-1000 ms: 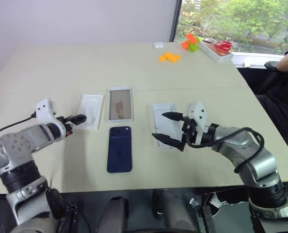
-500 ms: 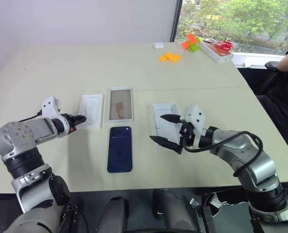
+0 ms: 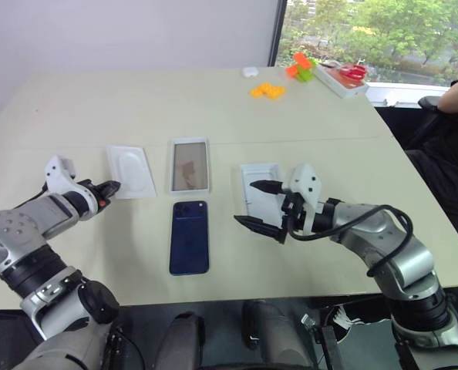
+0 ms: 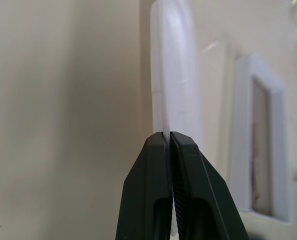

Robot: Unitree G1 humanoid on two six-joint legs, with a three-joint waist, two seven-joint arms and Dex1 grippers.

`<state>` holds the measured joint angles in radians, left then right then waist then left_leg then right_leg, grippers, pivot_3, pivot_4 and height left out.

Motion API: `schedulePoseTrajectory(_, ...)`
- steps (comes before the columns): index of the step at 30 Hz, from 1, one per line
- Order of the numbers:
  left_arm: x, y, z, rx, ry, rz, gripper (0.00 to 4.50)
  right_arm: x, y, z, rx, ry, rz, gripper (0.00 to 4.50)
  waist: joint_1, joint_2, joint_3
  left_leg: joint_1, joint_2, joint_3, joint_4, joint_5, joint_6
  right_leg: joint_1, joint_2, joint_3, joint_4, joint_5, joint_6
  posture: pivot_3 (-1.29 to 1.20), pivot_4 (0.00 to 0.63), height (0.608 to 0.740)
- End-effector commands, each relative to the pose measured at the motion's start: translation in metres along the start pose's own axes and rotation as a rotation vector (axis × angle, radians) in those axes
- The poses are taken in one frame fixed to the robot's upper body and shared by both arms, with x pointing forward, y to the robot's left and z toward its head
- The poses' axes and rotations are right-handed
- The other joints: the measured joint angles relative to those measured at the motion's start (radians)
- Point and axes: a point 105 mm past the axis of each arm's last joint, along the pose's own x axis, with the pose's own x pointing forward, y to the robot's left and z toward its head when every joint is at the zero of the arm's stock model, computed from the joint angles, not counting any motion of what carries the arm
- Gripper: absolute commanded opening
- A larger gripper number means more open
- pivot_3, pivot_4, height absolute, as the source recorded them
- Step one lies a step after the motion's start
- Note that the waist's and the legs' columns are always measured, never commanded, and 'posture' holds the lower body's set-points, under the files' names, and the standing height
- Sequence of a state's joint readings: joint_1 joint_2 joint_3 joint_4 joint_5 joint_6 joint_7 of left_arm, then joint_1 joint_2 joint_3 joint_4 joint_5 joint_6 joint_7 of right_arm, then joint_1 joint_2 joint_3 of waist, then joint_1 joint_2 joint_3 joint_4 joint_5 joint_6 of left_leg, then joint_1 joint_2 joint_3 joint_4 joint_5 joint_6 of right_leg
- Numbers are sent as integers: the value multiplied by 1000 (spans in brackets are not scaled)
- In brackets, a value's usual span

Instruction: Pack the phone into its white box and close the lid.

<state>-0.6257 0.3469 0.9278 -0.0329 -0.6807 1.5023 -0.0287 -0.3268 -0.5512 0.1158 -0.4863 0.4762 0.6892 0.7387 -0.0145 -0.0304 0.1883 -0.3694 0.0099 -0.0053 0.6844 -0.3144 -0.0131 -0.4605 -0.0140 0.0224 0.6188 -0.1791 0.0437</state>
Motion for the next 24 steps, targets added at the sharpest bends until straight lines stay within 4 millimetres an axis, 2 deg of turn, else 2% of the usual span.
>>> schedulePoseTrajectory(1, -11, -25, 16, 70, -87, -101, 117, 2, 3, 12, -42, -37, 24, 4500, 0, 0, 0, 0, 0, 0, 0, 0, 0, 0, 0, 0, 0, 0, 0, 0, 150, 726)
schedulePoseTrajectory(4, -11, -42, 10, 138, -67, -157, 117, 1, 3, 12, -45, -37, 27, 4500, 2, 0, 0, 0, 0, 0, 0, 0, 0, 0, 0, 0, 0, 0, 0, 0, 150, 726)
schedulePoseTrajectory(8, -1, -75, -5, 125, -20, -267, 117, 1, 3, 12, -50, -34, 29, 4500, 5, -1, 0, -1, -1, 0, 0, 0, -1, 0, -1, 0, 0, 0, 0, 0, 150, 726)
schedulePoseTrajectory(13, 13, -93, -34, 132, 89, -292, 117, 1, 3, 13, -49, -35, 29, 4500, -3, -1, 0, -1, -2, 0, 0, 1, -1, 0, -1, 0, -1, 0, 0, 0, 150, 726)
schedulePoseTrajectory(17, 26, -95, -46, 97, 122, -265, 117, 1, 4, 12, -49, -34, 28, 4500, -2, -1, 0, -1, -2, 0, 0, 1, -1, 0, 0, 0, 0, 0, 0, 0, 150, 726)
schedulePoseTrajectory(24, 39, -91, -43, 39, 108, -219, 117, -1, 6, 12, -48, -34, 13, 4500, 1, -1, 0, -1, -2, 1, 0, 1, -1, 0, 0, 0, -1, 0, 0, 0, 150, 726)
